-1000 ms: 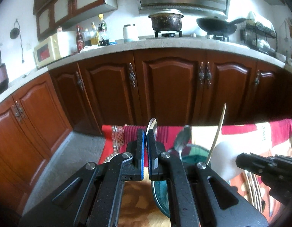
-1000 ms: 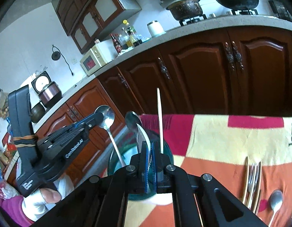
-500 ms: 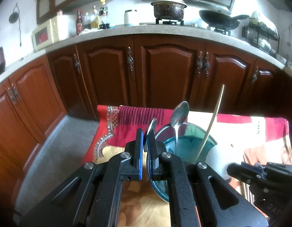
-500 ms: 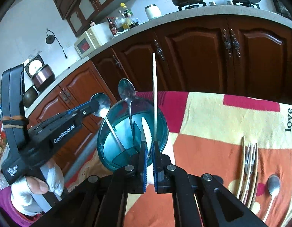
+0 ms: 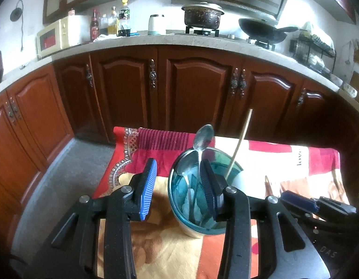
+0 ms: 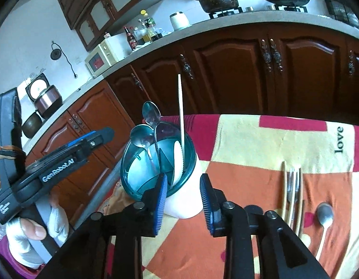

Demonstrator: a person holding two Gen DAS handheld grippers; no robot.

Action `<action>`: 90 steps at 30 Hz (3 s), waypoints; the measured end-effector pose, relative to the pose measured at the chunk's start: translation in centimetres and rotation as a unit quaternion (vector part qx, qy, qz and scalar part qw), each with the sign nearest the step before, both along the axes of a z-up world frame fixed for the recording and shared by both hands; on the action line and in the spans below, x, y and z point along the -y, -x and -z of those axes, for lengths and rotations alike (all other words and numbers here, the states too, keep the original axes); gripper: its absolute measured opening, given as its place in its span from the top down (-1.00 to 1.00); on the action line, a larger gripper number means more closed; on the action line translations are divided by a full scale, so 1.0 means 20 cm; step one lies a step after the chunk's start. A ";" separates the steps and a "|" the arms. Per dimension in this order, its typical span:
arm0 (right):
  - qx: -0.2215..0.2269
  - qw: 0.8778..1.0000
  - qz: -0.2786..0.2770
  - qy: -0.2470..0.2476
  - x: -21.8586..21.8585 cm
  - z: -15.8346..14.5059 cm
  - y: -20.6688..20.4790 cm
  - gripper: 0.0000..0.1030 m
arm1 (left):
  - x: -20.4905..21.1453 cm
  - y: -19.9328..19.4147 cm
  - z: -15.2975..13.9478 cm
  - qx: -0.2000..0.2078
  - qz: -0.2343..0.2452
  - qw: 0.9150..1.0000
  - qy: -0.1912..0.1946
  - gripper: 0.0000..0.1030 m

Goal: Organize utensils
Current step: 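Lower both utensils into the cup and open both tools, then move both open tools from the cup down to the utensils on the blanket, then grasp a wooden chopstick with the left tool while the right tool grasps a metal spoon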

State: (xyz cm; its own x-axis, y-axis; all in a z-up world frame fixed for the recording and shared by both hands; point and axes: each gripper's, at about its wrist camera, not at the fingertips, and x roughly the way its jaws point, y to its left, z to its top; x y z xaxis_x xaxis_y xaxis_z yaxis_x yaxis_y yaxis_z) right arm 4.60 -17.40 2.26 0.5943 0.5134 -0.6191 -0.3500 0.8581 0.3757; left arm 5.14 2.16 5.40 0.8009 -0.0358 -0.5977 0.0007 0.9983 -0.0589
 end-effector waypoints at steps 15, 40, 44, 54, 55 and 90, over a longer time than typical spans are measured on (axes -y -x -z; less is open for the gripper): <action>0.040 0.997 0.052 0.030 0.19 -0.15 0.24 0.14 | 0.24 0.21 -0.09 0.005 0.053 0.999 -0.002 0.12; -0.034 0.982 0.180 0.033 0.88 0.17 0.45 0.05 | 0.72 0.21 0.23 -0.102 0.151 0.983 0.033 0.12; -0.068 0.981 0.177 0.028 0.91 0.30 0.36 0.17 | 0.75 0.17 0.32 -0.121 0.153 0.980 0.030 0.12; -0.112 0.979 0.168 0.007 0.97 0.51 0.15 0.18 | 0.88 -0.07 0.50 -0.180 0.142 0.971 0.065 0.12; -0.114 0.979 0.167 0.005 0.98 0.51 0.13 0.18 | 0.90 -0.10 0.52 -0.183 0.136 0.971 0.068 0.12; -0.118 0.987 0.052 -0.096 1.02 0.59 -0.11 0.87 | 1.04 -0.46 0.72 -0.224 0.134 0.964 0.056 0.90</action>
